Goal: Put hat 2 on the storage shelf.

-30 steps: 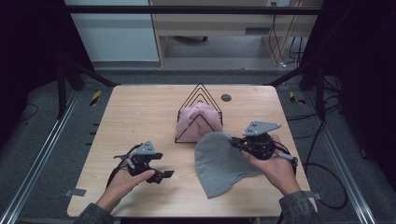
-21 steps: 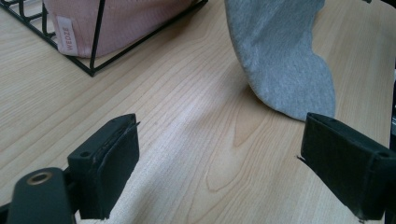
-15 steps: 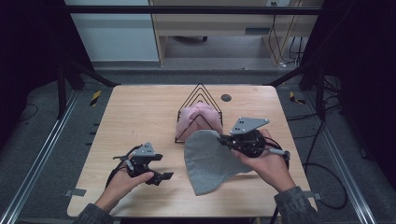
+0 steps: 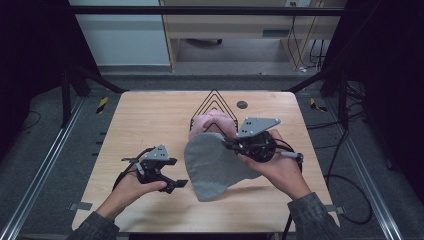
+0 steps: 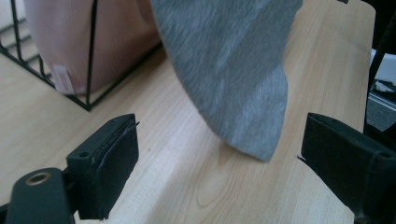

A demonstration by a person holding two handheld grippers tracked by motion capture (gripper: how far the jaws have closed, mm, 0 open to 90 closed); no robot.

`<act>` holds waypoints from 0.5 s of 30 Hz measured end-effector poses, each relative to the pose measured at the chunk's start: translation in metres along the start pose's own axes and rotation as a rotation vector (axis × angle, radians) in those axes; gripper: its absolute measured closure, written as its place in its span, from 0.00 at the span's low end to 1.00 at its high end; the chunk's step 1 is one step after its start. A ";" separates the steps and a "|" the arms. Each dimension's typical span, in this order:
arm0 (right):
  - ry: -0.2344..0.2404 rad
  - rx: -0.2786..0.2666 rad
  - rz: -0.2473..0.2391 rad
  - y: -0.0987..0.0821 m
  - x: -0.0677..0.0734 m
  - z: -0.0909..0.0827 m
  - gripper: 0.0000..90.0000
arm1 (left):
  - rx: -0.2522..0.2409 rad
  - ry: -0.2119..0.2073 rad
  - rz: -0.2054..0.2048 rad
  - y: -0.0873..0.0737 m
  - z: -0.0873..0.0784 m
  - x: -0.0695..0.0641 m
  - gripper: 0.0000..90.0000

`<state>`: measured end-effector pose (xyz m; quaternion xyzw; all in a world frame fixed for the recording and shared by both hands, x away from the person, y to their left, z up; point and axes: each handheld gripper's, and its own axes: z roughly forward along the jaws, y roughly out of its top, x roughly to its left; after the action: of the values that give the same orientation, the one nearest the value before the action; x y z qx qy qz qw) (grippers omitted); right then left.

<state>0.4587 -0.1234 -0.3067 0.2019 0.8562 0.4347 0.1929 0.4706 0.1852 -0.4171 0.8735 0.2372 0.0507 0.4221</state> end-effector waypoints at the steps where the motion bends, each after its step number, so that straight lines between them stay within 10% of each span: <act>1: 0.003 -0.003 -0.012 0.006 0.001 -0.001 0.96 | -0.009 0.000 0.002 0.004 -0.002 0.001 0.12; 15: 0.014 -0.010 -0.064 0.034 0.002 -0.004 0.96 | -0.027 0.012 0.028 0.028 -0.012 0.010 0.12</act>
<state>0.4606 -0.1065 -0.2766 0.1703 0.8615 0.4338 0.2017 0.4865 0.1837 -0.3888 0.8706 0.2266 0.0650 0.4318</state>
